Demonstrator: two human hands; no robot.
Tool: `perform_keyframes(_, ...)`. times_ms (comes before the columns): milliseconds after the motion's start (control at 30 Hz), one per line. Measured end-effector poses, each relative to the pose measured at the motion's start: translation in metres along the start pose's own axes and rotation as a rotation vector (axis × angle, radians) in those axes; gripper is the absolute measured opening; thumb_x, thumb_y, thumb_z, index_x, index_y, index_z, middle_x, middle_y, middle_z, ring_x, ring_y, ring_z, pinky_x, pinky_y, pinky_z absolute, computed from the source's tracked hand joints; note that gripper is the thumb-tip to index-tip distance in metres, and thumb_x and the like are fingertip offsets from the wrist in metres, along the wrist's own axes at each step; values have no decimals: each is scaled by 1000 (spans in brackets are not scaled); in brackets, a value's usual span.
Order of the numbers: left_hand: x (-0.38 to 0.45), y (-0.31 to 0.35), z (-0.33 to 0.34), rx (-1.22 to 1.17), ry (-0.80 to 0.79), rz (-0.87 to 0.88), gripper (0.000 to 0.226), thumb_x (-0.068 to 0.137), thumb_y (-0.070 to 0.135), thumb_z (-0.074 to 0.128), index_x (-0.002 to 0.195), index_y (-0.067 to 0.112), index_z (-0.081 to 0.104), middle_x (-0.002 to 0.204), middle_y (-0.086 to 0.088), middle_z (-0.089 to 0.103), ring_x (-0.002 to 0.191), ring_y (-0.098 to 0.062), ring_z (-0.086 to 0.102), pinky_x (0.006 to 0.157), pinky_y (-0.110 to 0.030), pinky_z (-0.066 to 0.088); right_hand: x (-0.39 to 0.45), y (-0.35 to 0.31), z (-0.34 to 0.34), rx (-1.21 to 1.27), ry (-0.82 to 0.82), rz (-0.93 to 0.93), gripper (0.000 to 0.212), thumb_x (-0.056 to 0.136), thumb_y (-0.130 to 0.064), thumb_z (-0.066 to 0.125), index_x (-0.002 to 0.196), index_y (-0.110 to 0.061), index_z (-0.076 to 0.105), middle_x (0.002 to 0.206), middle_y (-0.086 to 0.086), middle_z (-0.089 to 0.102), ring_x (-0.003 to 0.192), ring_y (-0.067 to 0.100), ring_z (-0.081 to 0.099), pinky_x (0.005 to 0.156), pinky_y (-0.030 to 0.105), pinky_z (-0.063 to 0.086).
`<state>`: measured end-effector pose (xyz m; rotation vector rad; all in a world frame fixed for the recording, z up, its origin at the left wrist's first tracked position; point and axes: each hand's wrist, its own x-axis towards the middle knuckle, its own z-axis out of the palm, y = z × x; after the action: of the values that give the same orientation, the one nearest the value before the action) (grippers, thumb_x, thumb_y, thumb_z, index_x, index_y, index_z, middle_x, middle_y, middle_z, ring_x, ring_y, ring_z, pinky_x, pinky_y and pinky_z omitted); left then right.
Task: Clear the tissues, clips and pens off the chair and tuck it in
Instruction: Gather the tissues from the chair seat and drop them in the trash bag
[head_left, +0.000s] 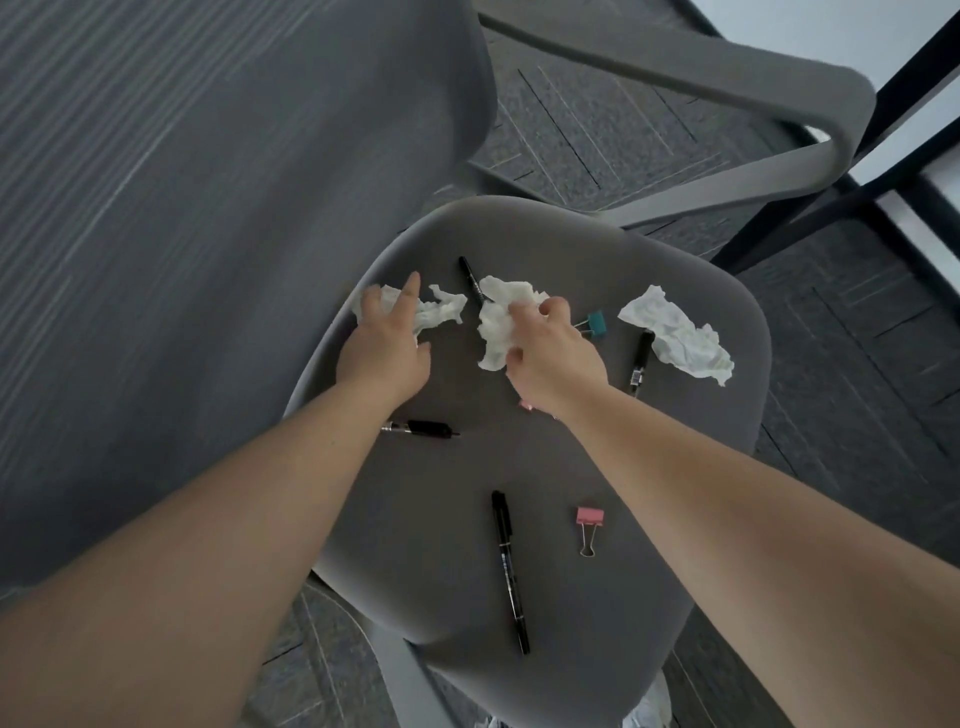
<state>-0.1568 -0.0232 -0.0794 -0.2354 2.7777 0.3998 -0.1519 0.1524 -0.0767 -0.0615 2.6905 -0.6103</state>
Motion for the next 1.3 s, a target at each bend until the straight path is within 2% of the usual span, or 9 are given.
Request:
perform_keyframes(133, 12, -6, 14, 12, -77, 0, 71, 91, 21, 55, 149, 24, 14, 151, -13, 20, 131, -33, 38, 96, -47, 43, 3, 6, 6, -75, -7, -35, 36, 90, -28, 58, 120, -9, 52, 130, 11, 40, 97, 35, 61, 64, 33, 39)
perform_keyframes(333, 13, -10, 18, 26, 81, 50, 20, 89, 4, 50, 108, 0, 54, 118, -20, 44, 91, -39, 55, 70, -44, 44, 3, 11, 6, -52, 61, -103, 14, 83, -13, 62, 94, -8, 56, 105, 5, 55, 102, 28, 55, 65, 35, 46)
perform_keyframes(533, 0, 12, 2, 29, 172, 99, 19, 88, 14, 50, 98, -1, 56, 107, -18, 51, 80, -37, 55, 59, -36, 35, -10, 17, -27, 68, 234, -74, 21, 87, -23, 54, 83, -15, 35, 98, 8, 56, 104, 29, 49, 70, 30, 30)
perform_keyframes(700, -9, 48, -9, 59, 192, 195, 28, 90, 35, 51, 88, 10, 63, 96, -9, 51, 68, -27, 51, 56, -31, 35, -16, 47, -62, 191, 401, 58, 18, 85, -15, 53, 101, -6, 50, 97, 10, 58, 105, 33, 47, 71, 34, 33)
perform_keyframes(867, -9, 94, -9, -19, 104, 318, 18, 85, 19, 57, 85, 2, 64, 107, -10, 53, 84, -33, 55, 64, -34, 41, -25, 98, -85, 202, 474, 233, 8, 84, -15, 50, 82, -8, 48, 101, 16, 57, 104, 34, 49, 77, 41, 43)
perform_keyframes(967, -9, 123, -5, -67, 44, 338, 8, 83, 11, 54, 81, 8, 47, 98, -10, 47, 84, -35, 53, 65, -35, 37, -35, 125, -88, 238, 513, 309, 14, 83, -16, 53, 79, -12, 40, 92, 7, 43, 89, 28, 48, 68, 37, 42)
perform_keyframes(1067, -8, 145, 3, -108, 18, 316, 18, 83, 11, 53, 99, 9, 45, 108, -11, 50, 90, -34, 53, 71, -36, 39, -43, 148, -83, 241, 502, 351, 15, 86, -19, 55, 82, -10, 44, 99, 8, 41, 88, 33, 52, 67, 35, 40)
perform_keyframes(1200, -2, 162, 12, -27, -58, 375, 51, 84, 19, 52, 133, 23, 39, 131, -4, 42, 107, -32, 54, 82, -39, 45, -45, 163, -74, 184, 270, 327, 23, 86, -26, 56, 97, -6, 49, 119, 11, 46, 97, 33, 53, 72, 35, 40)
perform_keyframes(1300, 4, 176, 21, 66, -162, 494, 68, 85, 21, 52, 145, 34, 23, 148, 7, 28, 122, -25, 49, 89, -39, 45, -43, 163, -68, 132, 174, 259, 28, 85, -33, 60, 94, -10, 46, 114, 10, 52, 98, 34, 55, 69, 34, 37)
